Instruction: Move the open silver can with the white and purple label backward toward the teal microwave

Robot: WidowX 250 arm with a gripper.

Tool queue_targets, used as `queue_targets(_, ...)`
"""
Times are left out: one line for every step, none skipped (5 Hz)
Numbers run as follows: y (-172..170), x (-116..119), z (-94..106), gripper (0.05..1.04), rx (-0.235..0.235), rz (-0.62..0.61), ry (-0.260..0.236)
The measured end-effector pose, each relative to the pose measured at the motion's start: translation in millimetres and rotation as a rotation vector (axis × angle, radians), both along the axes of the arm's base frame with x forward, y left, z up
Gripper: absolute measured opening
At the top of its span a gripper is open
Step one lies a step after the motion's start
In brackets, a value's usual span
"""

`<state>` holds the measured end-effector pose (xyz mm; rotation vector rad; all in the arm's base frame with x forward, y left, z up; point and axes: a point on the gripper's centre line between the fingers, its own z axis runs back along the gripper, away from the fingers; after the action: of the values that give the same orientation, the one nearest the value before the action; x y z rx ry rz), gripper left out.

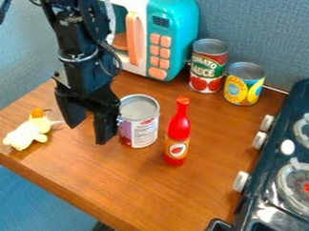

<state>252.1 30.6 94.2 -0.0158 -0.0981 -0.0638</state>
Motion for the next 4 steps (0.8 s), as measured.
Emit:
queue_targets(0.3, -0.9, -6.0, 1.001, 0.003, -0.001, 0.018)
queue_targets(7.5, 17.6, -17.9, 1.001, 0.083, -0.034, -0.002)
queue_targets(6.2, 33.3, -22.7, 1.001, 0.137, -0.022, 0.021)
queue_targets(5.7, 42.4, -20.1, 1.001, 0.131, -0.011, -0.001)
